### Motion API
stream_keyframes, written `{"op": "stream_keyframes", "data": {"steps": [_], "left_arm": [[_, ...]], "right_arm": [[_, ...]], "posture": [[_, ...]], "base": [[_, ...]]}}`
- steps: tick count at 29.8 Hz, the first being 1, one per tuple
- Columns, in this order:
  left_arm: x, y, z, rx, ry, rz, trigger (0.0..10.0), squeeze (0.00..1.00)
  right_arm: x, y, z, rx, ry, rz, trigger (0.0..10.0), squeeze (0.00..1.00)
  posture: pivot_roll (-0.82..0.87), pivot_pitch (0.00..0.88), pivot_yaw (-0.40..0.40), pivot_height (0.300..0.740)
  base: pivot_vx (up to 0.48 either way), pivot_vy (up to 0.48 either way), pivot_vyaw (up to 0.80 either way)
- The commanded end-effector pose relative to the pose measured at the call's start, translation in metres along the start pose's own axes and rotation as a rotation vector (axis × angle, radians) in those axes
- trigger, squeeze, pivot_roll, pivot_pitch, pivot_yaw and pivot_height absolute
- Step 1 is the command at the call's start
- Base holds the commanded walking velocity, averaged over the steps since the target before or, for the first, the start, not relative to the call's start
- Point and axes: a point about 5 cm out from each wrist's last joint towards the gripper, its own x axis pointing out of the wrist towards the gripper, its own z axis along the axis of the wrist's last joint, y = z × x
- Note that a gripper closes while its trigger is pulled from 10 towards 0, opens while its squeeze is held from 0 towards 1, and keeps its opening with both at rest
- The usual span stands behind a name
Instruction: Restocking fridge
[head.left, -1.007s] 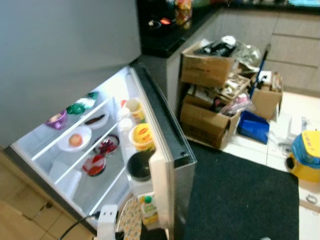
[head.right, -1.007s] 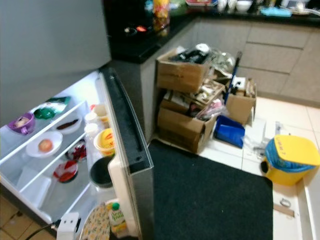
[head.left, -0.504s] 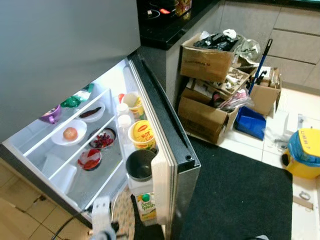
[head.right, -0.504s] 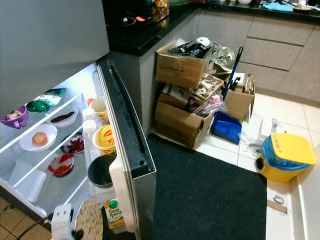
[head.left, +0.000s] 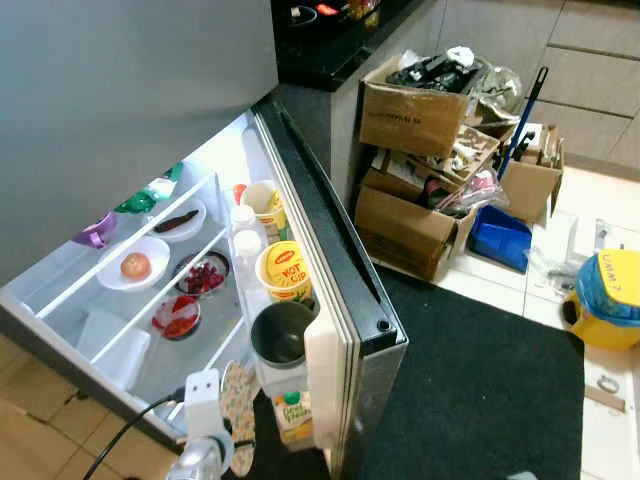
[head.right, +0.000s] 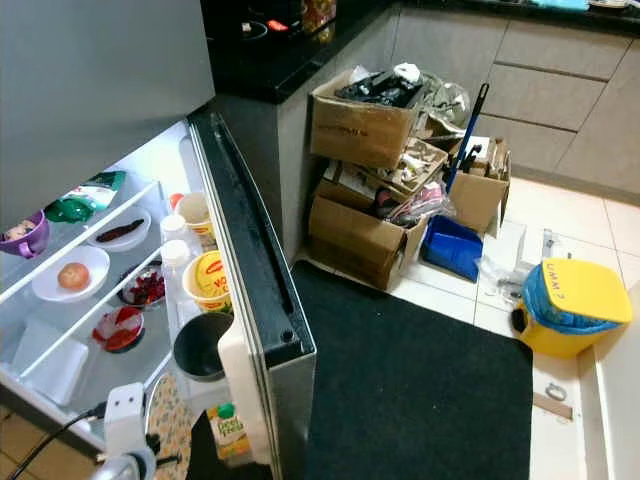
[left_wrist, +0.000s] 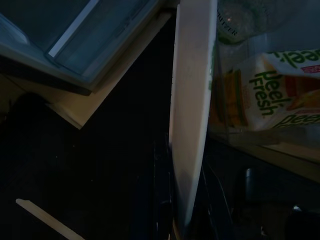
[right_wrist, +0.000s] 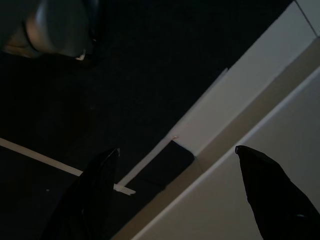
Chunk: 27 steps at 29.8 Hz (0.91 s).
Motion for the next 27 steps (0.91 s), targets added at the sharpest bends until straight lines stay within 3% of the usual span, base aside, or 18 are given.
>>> {"op": "stream_keyframes", "data": {"steps": [1,3,6,13,15,17,20,23,24,26,27], "left_arm": [[-0.001,0.016,0.008,0.033,-0.024,0.037,10.0,0.0],[-0.003,0.025,0.01,0.038,-0.037,0.058,10.0,0.0],[-0.004,0.031,0.013,0.032,-0.05,0.075,10.0,0.0],[-0.003,0.032,0.03,-0.041,-0.134,0.062,10.0,0.0],[0.0,0.012,0.041,-0.164,-0.178,-0.079,10.0,0.0],[0.002,-0.011,0.05,-0.231,-0.206,-0.226,10.0,0.0],[0.003,-0.02,0.052,-0.235,-0.208,-0.278,10.0,0.0],[0.003,-0.059,0.055,-0.262,-0.209,-0.458,10.0,0.0],[0.003,-0.059,0.055,-0.262,-0.209,-0.458,10.0,0.0],[0.0,-0.091,0.051,-0.246,-0.183,-0.586,10.0,0.0],[0.0,-0.091,0.051,-0.246,-0.183,-0.586,10.0,0.0]], "right_arm": [[0.0,0.002,-0.002,-0.004,-0.026,-0.021,10.0,0.0],[-0.003,-0.021,0.009,0.021,-0.079,-0.058,10.0,0.0],[-0.005,-0.033,0.019,0.053,-0.119,-0.078,10.0,0.0],[-0.009,-0.036,0.053,0.105,-0.242,-0.099,10.0,0.0],[-0.01,-0.035,0.059,0.1,-0.266,-0.099,10.0,0.0],[-0.01,-0.036,0.061,0.096,-0.276,-0.103,10.0,0.0],[-0.011,-0.037,0.062,0.096,-0.281,-0.105,10.0,0.0],[-0.012,-0.042,0.065,0.095,-0.296,-0.118,10.0,0.0],[-0.012,-0.042,0.065,0.095,-0.296,-0.118,10.0,0.0],[-0.014,-0.046,0.067,0.111,-0.305,-0.13,10.0,0.0],[-0.014,-0.046,0.067,0.111,-0.305,-0.13,10.0,0.0]], "posture": [[-0.05,0.147,0.003,0.74],[-0.04,0.166,0.011,0.74],[-0.03,0.197,0.014,0.74],[-0.02,0.253,0.005,0.74],[-0.03,0.264,0.002,0.74],[-0.03,0.268,0.0,0.74],[-0.03,0.268,0.0,0.74],[-0.04,0.275,0.001,0.74],[-0.04,0.275,0.001,0.74],[-0.04,0.275,0.001,0.74],[-0.04,0.275,0.001,0.74]], "base": [[0.0,0.0,0.0],[0.0,0.0,0.0],[0.0,0.0,0.0],[0.0,0.0,0.0],[0.0,0.0,0.0],[0.0,0.0,0.0],[0.0,0.0,0.0],[0.0,0.0,0.0],[0.0,0.0,0.0],[0.0,0.0,0.0],[0.0,0.0,0.0]]}}
